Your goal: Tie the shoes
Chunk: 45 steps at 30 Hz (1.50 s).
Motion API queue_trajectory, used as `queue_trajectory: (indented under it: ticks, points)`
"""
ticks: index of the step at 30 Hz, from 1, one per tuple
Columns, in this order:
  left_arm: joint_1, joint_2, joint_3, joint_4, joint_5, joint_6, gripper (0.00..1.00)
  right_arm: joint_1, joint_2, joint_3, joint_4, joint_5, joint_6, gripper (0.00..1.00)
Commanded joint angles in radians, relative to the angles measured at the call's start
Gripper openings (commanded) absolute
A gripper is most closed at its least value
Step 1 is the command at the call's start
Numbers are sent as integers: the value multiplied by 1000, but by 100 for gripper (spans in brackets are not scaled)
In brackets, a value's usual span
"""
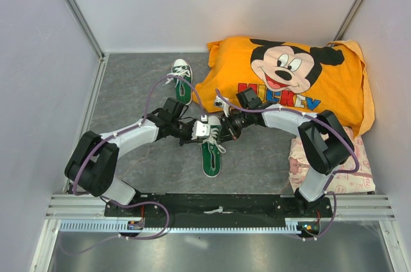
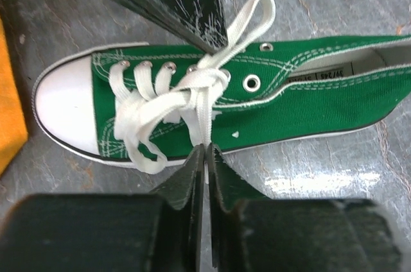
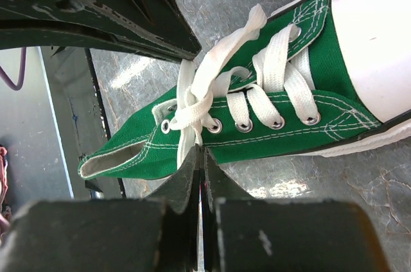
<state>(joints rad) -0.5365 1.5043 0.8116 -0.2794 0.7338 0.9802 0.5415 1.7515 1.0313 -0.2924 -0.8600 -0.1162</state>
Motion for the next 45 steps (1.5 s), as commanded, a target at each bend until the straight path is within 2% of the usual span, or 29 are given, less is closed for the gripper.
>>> queue_trajectory:
  ticks: [1,17,23,24,26,28,29,34,40,45]
  points:
    - [7,-50,-26,3,-45,61,3,5,-23,26,24,-17,-5,0]
    - [107,-157,-106,-168,-108,207,2,5,-33,26,24,-4,-13,0]
    - [116,-164,-112,-182,-108,226,4,3,-40,23,27,-5,-16,0]
    - [116,-161,-111,-181,-105,226,6,5,-38,23,27,-5,-14,0]
    - [116,-159,-101,-173,-103,197,24,3,-43,26,29,-8,-13,0]
    - [116,-165,-97,-155,-91,149,33,3,-43,30,29,-17,-11,0]
    - [116,-171,-98,-146,-85,137,34,3,-44,35,27,-20,-5,0]
    - [116,-202,-123,-90,-48,101,38,-12,-63,41,21,-19,12,24]
    - [98,-109,-69,19,-7,-3,27,-28,-63,76,22,-5,39,29]
    - [47,-15,6,49,-16,-15,27,-29,-14,142,45,-7,81,39]
